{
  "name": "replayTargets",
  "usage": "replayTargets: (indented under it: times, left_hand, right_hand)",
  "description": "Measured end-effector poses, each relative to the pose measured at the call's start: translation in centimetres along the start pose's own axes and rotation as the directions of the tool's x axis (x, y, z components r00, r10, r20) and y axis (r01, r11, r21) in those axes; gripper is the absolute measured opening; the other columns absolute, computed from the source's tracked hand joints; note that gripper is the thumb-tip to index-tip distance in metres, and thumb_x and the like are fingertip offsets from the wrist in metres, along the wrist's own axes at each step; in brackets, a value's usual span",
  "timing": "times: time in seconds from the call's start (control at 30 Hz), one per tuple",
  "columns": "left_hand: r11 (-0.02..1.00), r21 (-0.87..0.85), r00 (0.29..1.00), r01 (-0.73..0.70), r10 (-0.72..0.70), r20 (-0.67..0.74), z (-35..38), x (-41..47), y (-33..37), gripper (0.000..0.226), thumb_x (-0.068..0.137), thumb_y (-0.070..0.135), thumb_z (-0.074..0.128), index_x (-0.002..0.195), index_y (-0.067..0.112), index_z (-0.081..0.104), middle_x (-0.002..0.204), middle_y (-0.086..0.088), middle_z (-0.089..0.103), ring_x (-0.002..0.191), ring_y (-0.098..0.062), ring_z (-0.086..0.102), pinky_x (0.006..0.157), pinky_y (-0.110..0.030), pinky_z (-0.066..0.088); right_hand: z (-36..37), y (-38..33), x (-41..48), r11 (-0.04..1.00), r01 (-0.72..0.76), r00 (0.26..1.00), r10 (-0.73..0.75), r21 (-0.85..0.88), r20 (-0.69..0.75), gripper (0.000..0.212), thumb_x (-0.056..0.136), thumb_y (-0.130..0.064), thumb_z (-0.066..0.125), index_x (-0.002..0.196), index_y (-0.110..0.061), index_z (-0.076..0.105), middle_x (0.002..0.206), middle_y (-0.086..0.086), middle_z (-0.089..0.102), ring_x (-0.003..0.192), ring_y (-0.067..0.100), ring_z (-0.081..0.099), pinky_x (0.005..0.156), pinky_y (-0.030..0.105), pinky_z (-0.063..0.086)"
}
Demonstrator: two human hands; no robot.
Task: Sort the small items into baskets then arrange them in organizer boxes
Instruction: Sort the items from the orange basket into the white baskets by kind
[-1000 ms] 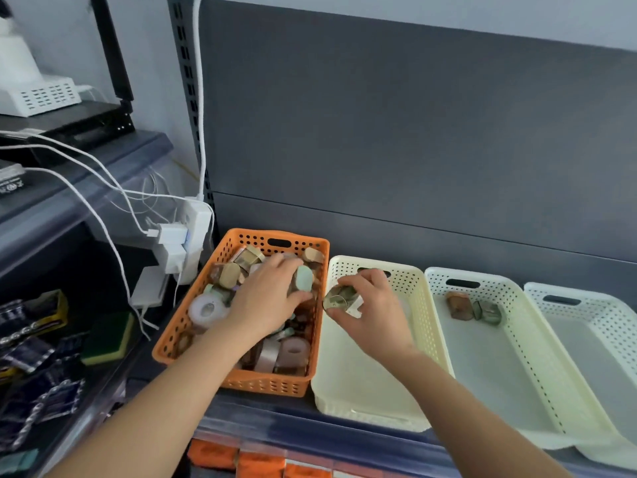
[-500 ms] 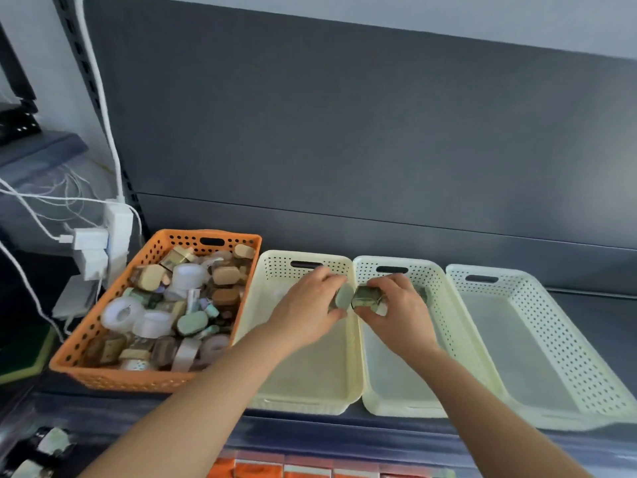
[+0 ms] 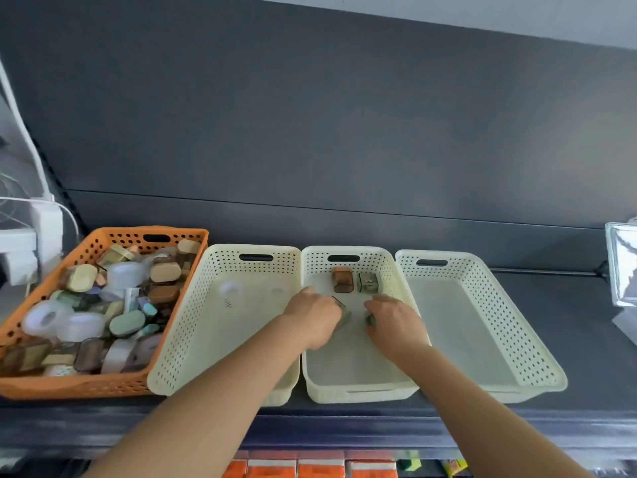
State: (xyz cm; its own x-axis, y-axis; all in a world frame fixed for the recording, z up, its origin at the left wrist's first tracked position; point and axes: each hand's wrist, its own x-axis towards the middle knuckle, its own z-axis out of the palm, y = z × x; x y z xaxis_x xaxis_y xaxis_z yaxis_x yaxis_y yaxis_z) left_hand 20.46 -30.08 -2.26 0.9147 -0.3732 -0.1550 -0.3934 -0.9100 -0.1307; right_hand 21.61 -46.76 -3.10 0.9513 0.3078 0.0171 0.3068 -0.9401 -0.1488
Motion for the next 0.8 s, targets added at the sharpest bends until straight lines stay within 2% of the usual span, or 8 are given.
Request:
replayTargets:
  times: [0.13,0.27,0.37,0.6,0.7,0.8]
  left_hand:
    - [1.0,-0.013,0.997,-0.028,0.027,-0.077,0.4,-0.3,-0.2,0.029,0.083,0.005,0.051,0.107,0.013,0.065,0.106,-0.003,0.061,0.103,-0.023,0.055,0.102,-0.037,0.034]
    - [0.995,-0.094,0.975,-0.018,-0.003,-0.221,-0.4,-2.2,-1.3,0.028,0.084,0.005,0.051,0.109,0.011,0.063,0.104,-0.004,0.059,0.105,-0.023,0.052,0.094,-0.034,0.039]
    - [0.988,-0.153,0.955,0.028,-0.072,-0.288,-1.2,-4.7,-3.3,0.025,0.089,0.011,0.05,0.111,0.012,0.061,0.109,-0.003,0.059,0.108,-0.023,0.051,0.094,-0.037,0.042]
    - [0.955,-0.148,0.91,0.258,-0.292,-0.294,-1.9,-13.6,-10.5,0.024,0.089,0.01,0.051,0.109,0.015,0.063,0.105,0.0,0.058,0.101,-0.021,0.055,0.076,-0.038,0.053]
    - [0.925,-0.158,0.877,0.346,-0.379,-0.297,-1.2,-17.8,-13.7,0.025,0.088,0.013,0.054,0.11,0.02,0.066,0.109,0.004,0.059,0.098,-0.016,0.057,0.072,-0.032,0.054]
    - [0.884,-0.136,0.852,0.448,-0.468,-0.236,0.0,-21.4,-16.9,0.027,0.086,0.009,0.052,0.108,0.02,0.065,0.106,0.003,0.058,0.098,-0.019,0.055,0.072,-0.037,0.053]
  right_hand:
    - [0.3,0.1,0.2,0.999,0.026,0.999,-0.026,-0.023,0.022,0.023,0.086,-0.017,0.052,0.106,-0.016,0.063,0.112,0.0,0.06,0.112,0.022,0.053,0.084,0.033,0.05]
    - [-0.4,-1.5,0.6,0.999,0.042,0.998,-0.042,0.0,0.035,0.036,0.088,-0.025,0.055,0.123,-0.02,0.058,0.124,0.001,0.056,0.12,0.022,0.048,0.096,0.034,0.045]
    - [-0.9,-3.6,1.1,0.997,0.08,0.997,-0.08,-0.003,-0.007,0.035,0.087,-0.03,0.057,0.122,-0.022,0.059,0.121,0.001,0.059,0.115,0.021,0.051,0.092,0.032,0.046]
    - [-2.0,-12.4,2.0,0.963,0.264,0.958,-0.255,0.055,-0.131,0.038,0.086,-0.02,0.055,0.124,-0.023,0.059,0.119,0.001,0.061,0.114,0.021,0.052,0.094,0.031,0.042]
    - [-2.0,-17.3,1.8,0.917,0.391,0.911,-0.374,0.075,-0.173,0.037,0.086,-0.024,0.055,0.123,-0.024,0.06,0.119,0.0,0.061,0.116,0.022,0.051,0.094,0.031,0.041]
    - [-1.6,-22.0,1.2,0.854,0.509,0.857,-0.49,0.106,-0.162,0.034,0.089,-0.032,0.056,0.122,-0.025,0.06,0.118,-0.002,0.061,0.115,0.02,0.05,0.093,0.032,0.042]
